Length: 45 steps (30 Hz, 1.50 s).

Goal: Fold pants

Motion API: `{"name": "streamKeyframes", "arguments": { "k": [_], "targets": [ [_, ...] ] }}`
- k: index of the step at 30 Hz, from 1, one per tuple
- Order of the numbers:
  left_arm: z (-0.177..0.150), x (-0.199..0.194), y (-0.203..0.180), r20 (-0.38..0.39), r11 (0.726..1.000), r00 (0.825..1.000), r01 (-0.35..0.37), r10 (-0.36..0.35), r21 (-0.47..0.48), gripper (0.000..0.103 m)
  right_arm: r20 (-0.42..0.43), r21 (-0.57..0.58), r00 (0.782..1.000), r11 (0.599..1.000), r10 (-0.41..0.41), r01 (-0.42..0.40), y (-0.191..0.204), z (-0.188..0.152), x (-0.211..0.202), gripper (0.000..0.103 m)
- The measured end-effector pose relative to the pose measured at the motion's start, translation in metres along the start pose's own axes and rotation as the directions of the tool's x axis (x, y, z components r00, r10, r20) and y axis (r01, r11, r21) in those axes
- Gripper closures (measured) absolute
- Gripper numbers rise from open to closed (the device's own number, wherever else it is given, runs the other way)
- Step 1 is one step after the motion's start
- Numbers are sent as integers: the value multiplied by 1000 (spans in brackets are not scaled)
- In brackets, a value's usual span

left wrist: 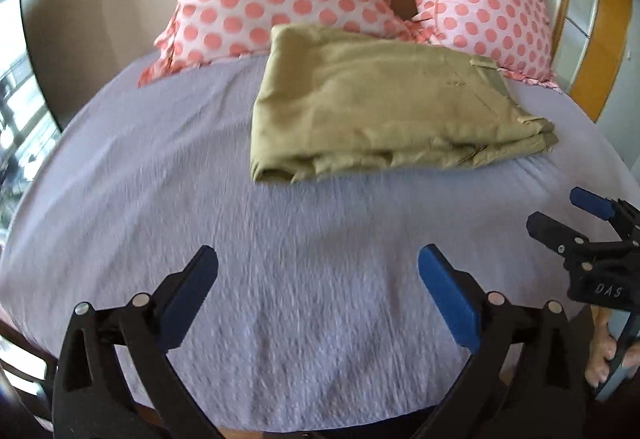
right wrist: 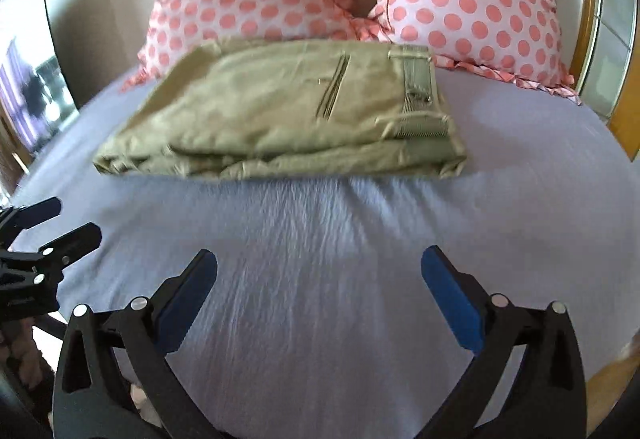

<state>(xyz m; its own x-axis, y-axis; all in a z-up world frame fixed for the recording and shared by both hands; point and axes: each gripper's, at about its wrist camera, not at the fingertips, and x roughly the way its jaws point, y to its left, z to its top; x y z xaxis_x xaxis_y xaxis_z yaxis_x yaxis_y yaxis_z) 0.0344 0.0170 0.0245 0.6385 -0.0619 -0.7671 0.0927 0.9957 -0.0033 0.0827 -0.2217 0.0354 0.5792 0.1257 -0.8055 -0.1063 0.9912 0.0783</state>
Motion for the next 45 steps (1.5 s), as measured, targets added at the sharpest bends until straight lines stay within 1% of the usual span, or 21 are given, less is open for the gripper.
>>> {"name": "streamKeyframes", "arguments": {
  "k": [2, 3, 4, 9, 45],
  "targets": [
    [-6, 7, 1, -23, 1000, 1000, -8, 7, -10, 2, -17, 15, 999, 1000, -27, 27, 2, -4, 5, 1],
    [-8, 6, -1, -8, 1000, 1000, -28, 28, 1, 2, -12, 15, 999, 999, -42, 42, 4, -6, 6, 1],
    [-10, 6, -1, -1, 999, 999, -33, 33, -1, 2, -5, 16, 998, 998, -59, 59, 5, -8, 5, 1],
    [-11, 5, -1, 11, 999, 999, -37, 38, -14, 2, 15, 33, 997, 997, -75, 74, 5, -14, 0, 1],
    [-10, 6, 0, 11, 999, 999, -36, 36, -13, 2, 16, 31, 997, 997, -73, 72, 4, -14, 0, 1]
  ]
}}
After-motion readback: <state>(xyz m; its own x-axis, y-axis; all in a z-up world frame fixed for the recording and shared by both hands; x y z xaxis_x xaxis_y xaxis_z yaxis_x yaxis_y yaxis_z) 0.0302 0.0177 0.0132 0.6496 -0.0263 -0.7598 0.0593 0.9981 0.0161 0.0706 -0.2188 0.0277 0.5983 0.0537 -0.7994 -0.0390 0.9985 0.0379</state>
